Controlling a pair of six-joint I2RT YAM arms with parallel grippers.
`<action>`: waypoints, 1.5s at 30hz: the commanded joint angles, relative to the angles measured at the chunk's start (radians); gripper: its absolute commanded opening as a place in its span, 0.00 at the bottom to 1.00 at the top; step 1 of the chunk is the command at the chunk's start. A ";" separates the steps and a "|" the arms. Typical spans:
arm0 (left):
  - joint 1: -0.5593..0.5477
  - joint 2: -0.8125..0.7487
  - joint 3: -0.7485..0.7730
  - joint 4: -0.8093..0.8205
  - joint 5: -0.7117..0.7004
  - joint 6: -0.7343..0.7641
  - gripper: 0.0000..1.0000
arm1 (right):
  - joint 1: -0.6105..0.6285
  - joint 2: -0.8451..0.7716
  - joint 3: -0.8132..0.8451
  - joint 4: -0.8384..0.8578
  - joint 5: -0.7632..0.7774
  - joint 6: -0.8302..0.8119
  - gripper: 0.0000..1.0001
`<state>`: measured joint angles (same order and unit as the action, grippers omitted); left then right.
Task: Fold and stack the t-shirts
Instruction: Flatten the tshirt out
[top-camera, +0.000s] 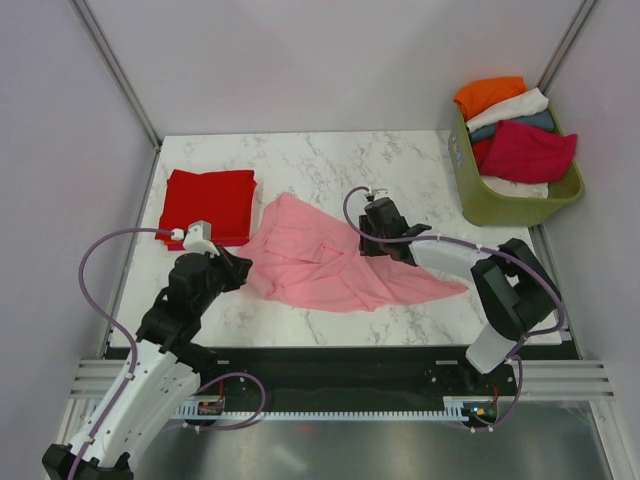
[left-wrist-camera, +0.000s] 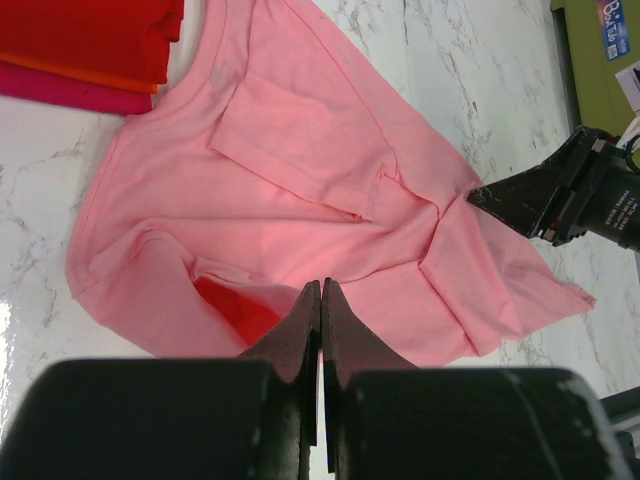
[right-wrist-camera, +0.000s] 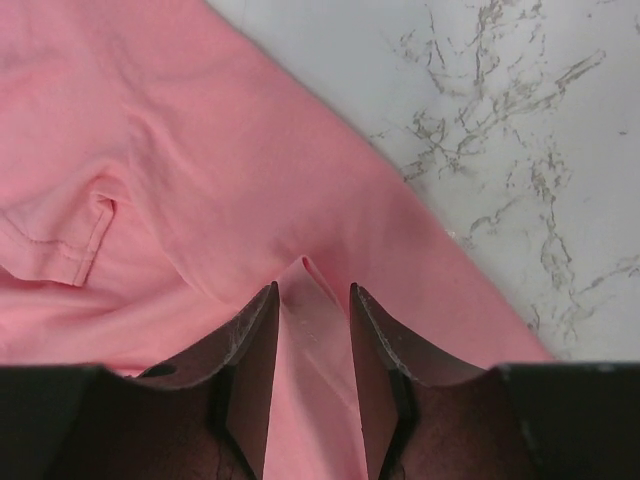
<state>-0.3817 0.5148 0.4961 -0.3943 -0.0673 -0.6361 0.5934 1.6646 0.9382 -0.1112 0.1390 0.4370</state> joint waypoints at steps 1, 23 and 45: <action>0.003 0.002 0.024 0.037 0.006 -0.016 0.02 | 0.002 0.026 0.057 0.039 -0.009 -0.004 0.42; 0.004 0.227 0.272 0.095 -0.071 0.038 0.02 | -0.171 -0.280 0.125 -0.089 0.053 0.023 0.00; 0.003 0.116 1.096 -0.014 0.063 0.148 0.02 | -0.253 -1.126 0.461 -0.364 0.313 0.022 0.00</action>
<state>-0.3817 0.5808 1.5990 -0.3969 -0.0654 -0.5026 0.3405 0.5354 1.3983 -0.4347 0.3710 0.4458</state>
